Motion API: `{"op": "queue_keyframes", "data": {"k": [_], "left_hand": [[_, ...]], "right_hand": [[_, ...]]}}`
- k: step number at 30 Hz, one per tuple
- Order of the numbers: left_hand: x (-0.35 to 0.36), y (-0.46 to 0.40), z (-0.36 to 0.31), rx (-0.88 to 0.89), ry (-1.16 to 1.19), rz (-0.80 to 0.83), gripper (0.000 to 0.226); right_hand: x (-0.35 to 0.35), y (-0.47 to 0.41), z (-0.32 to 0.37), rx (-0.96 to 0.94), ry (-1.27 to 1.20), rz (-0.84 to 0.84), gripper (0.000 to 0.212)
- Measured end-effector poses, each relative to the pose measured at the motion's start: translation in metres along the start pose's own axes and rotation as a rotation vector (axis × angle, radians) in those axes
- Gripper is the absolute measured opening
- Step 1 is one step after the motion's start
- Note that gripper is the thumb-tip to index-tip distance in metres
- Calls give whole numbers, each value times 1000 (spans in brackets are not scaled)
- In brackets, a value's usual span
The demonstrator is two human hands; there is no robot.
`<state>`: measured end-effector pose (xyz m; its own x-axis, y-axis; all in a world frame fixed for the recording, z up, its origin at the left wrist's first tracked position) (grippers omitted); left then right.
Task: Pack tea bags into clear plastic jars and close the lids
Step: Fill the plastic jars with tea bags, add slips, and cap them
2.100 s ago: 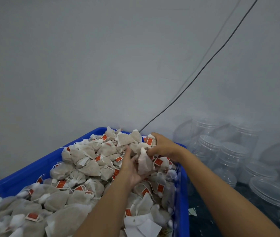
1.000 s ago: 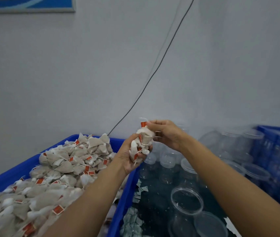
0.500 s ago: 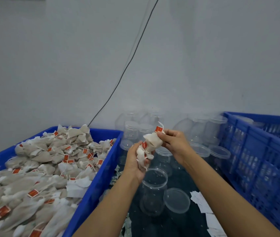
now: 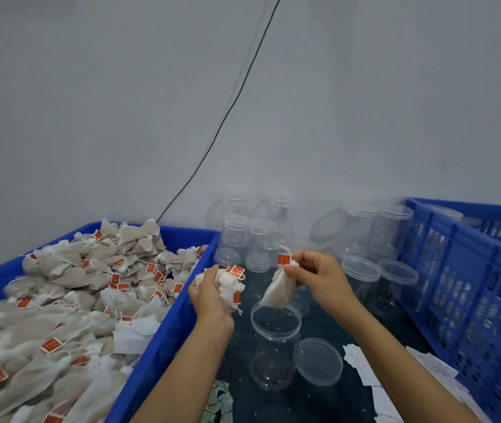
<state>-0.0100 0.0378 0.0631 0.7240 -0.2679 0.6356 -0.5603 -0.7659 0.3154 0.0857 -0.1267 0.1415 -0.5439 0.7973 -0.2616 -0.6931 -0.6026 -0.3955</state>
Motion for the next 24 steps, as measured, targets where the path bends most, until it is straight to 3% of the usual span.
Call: {"op": "queue_keyframes", "data": {"k": [3, 6, 12, 20, 24], "left_hand": [[6, 7, 7, -140, 67, 134, 14], [14, 16, 10, -248, 129, 265, 20], [29, 30, 17, -386, 216, 410, 32], [40, 35, 20, -431, 258, 427, 32], [41, 33, 27, -439, 192, 427, 30]], "right_hand": [[13, 6, -10, 29, 196, 146, 10], [16, 8, -13, -1, 371, 123, 25], [40, 9, 9, -199, 350, 263, 44], [39, 13, 19, -294, 263, 170, 27], [40, 10, 17, -300, 509, 133, 18]]}}
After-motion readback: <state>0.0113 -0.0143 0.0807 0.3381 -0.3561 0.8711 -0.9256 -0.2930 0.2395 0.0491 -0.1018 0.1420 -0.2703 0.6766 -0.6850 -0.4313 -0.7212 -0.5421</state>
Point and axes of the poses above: each hand's wrist, its own y-axis away from the middle knuckle, its own x-axis out of the palm, z = x × y, the point moved 6 cm from there along -y, towards the middle knuckle, and after that the axes turned 1 degree about z, right-handed, at the moved point
